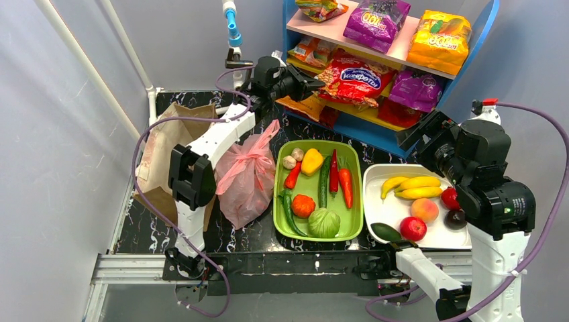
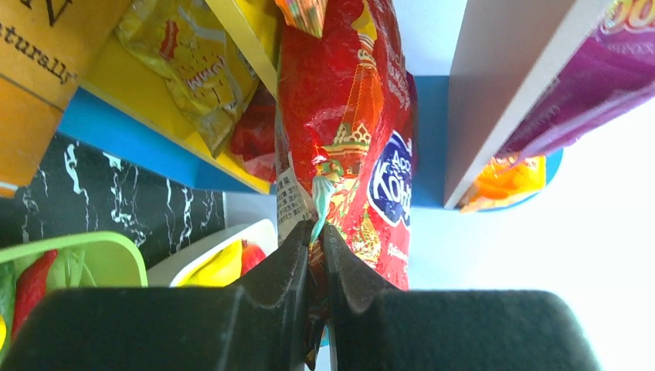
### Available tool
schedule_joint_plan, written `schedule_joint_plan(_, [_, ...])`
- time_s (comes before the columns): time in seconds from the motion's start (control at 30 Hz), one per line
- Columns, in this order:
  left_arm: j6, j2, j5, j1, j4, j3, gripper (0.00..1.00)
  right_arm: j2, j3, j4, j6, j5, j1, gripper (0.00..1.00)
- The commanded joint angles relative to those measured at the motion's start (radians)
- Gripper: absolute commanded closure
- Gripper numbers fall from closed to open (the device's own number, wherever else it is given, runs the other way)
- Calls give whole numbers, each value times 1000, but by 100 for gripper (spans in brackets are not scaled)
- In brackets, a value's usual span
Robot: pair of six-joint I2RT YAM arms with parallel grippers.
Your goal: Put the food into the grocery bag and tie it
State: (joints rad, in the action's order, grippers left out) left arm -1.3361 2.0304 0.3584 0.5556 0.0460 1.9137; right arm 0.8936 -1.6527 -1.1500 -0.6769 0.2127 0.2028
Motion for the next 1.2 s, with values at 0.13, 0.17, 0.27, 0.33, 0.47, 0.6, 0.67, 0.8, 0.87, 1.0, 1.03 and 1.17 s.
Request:
schedule_joint_plan(0.13, [40, -200, 172, -23, -11, -73, 100, -7, 11, 49, -4, -14, -5, 8])
schedule_joint_plan(0.17, [51, -216, 180, -25, -28, -83, 100, -7, 11, 49, -3, -16, -4, 8])
schedule_joint_plan(0.27, [93, -273, 233, -37, -90, -101, 100, -7, 9, 48, -5, -19, -4, 8])
schedule_joint_plan(0.33, [134, -313, 272, -44, -145, -100, 100, -11, 9, 48, -3, -16, -5, 8])
schedule_joint_plan(0.47, [258, -403, 319, -64, -305, -57, 100, -11, 20, 53, -2, -18, -4, 8])
schedule_joint_plan(0.6, [435, -470, 326, -97, -531, 78, 100, -24, 54, 75, -5, -32, -5, 8])
schedule_joint_plan(0.67, [527, -490, 320, -121, -643, 158, 100, -29, 80, 88, -6, -42, -5, 8])
schedule_joint_plan(0.8, [606, -532, 314, -211, -777, 270, 100, -23, 108, 112, -8, -75, -4, 9])
schedule_joint_plan(0.87, [634, -557, 315, -260, -803, 304, 100, -18, 117, 122, -8, -91, -5, 9])
schedule_joint_plan(1.0, [694, -597, 313, -333, -836, 366, 100, -10, 144, 148, -6, -119, -5, 10])
schedule_joint_plan(1.03, [705, -605, 309, -349, -848, 379, 100, -8, 149, 153, -6, -125, -5, 10])
schedule_joint_plan(1.17, [765, -647, 262, -384, -862, 399, 100, 6, 156, 167, -2, -150, -5, 10])
